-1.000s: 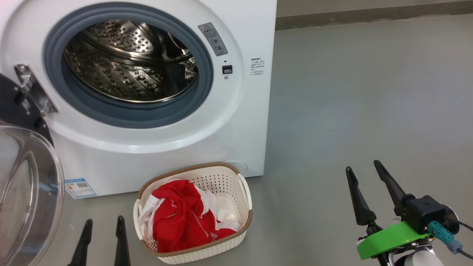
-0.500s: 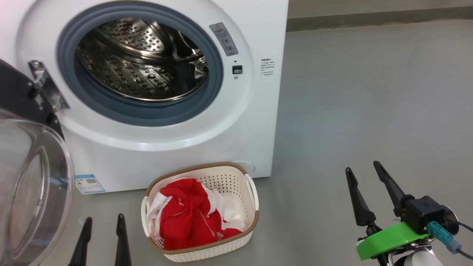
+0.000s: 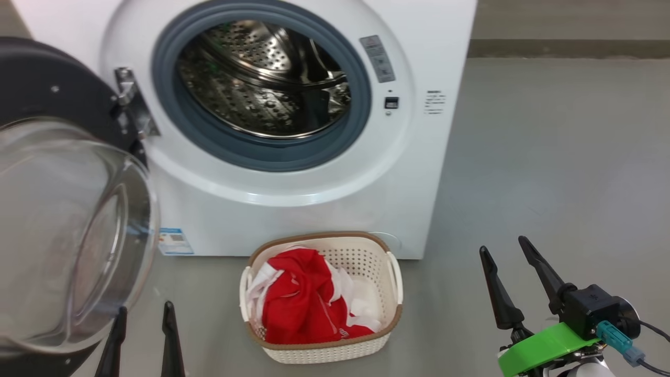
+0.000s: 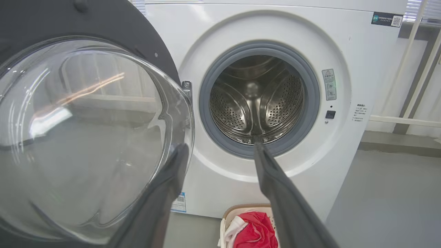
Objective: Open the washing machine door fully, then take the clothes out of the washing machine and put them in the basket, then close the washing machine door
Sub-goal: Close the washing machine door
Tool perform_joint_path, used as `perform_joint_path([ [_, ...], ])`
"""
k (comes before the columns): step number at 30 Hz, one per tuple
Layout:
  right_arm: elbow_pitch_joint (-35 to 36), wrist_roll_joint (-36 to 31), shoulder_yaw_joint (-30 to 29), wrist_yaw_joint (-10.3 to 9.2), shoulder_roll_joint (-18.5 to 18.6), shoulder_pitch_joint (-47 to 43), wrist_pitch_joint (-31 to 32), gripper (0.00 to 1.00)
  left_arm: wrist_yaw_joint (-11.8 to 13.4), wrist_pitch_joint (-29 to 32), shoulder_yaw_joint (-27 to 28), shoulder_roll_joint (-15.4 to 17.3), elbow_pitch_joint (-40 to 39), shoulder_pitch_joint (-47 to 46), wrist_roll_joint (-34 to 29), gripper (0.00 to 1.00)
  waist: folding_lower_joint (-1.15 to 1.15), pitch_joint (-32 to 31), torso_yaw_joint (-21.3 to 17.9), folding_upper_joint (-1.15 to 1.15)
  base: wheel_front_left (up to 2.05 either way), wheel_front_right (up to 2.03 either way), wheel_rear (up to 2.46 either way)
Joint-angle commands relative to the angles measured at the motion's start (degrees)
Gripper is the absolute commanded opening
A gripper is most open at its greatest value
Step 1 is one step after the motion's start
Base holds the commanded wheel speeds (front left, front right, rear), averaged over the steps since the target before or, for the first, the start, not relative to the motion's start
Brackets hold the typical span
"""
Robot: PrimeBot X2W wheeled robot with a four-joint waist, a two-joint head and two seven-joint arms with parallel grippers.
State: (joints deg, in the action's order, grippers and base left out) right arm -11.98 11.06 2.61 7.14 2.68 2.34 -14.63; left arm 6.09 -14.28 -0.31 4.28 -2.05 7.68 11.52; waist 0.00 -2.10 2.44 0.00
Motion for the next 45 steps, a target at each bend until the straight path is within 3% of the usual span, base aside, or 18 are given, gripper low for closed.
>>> perform_joint_path([
  [1,1.67,0.71,1.52,0.35,0.2,0.24,-0.37,1.0,0.42,-0.2,1.71,0.7,-1.9,-0.23,-0.54,1.0,0.0,-0.65,2.71,0.0,0.0,0.0,0.0],
  [29,4.19,2.92,5.26,0.35,0.2,-1.01,-0.37,1.0,4.27,3.69,2.4,2.35,-7.05,1.7,-1.98,1.0,0.0,-2.27,20.31,0.0,0.0,0.0,0.0],
  [45,4.13,3.14,6.13,0.35,0.2,-1.03,-0.37,1.0,5.88,4.37,3.0,2.9,-7.94,2.51,-2.16,1.0,0.0,-2.88,23.48,0.0,0.0,0.0,0.0],
])
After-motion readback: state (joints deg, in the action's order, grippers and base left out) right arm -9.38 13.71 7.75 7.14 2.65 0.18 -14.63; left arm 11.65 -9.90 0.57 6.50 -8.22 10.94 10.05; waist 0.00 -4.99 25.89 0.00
